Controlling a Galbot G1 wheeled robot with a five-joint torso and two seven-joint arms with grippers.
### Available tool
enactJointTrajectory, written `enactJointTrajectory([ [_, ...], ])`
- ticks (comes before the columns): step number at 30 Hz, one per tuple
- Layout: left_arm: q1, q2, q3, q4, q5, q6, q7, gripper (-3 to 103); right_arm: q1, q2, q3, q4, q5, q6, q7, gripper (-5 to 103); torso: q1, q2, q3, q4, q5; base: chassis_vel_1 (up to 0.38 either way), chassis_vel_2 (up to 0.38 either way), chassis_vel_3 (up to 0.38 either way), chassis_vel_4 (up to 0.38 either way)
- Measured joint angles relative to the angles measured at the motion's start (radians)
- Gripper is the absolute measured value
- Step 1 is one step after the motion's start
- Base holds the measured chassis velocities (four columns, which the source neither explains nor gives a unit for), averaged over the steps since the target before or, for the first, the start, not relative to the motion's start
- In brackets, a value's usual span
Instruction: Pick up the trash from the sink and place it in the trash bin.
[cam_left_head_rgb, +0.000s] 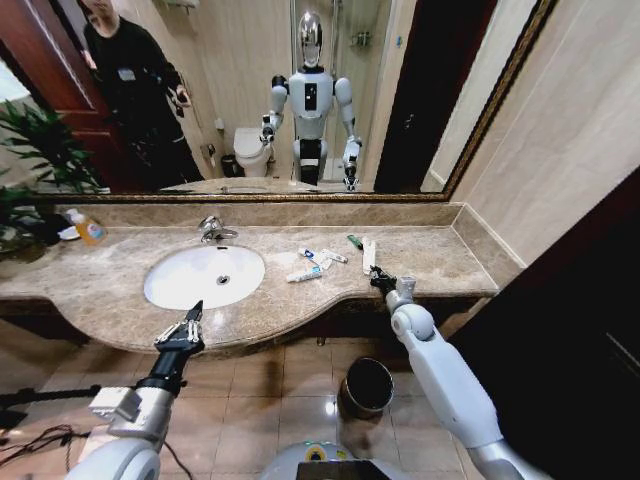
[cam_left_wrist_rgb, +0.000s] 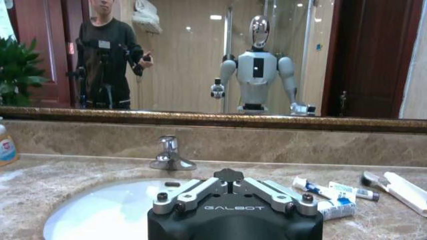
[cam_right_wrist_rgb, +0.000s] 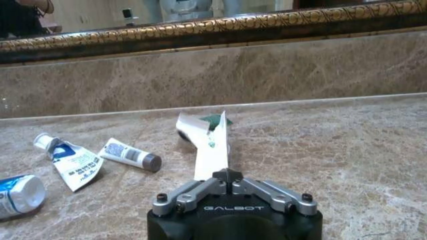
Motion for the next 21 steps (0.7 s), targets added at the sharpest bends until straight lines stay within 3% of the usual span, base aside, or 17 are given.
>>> enactJointTrajectory([
  [21,0.000,0.000,0.000,0.000,0.000,0.000,0.000,0,-0.079,-0.034,0.060,0.102,0.009,0.008,-0.002,0,0.000,0.000,0.000,0.0000,0.0002,0.000,0.000,0.000,0.000],
])
